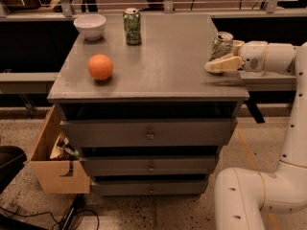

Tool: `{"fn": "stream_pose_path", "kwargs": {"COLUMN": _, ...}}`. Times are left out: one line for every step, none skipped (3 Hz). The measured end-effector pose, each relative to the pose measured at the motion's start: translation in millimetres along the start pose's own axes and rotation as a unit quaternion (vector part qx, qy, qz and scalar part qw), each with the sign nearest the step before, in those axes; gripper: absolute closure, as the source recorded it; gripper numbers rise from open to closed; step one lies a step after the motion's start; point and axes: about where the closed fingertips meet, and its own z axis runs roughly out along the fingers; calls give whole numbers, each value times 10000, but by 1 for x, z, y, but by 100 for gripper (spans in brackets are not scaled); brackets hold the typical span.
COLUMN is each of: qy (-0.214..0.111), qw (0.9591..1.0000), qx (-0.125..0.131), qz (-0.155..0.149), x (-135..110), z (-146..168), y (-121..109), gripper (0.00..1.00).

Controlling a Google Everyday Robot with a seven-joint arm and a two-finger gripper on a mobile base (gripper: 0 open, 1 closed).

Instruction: Place 7up can upright

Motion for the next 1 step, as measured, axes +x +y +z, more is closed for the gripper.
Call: {"fn": "stream_pose_path", "kwargs": {"qy": 0, "qw": 10000, "qx": 0, "qz": 0, "x": 0, "z": 0, "y": 0, "gripper": 0}}
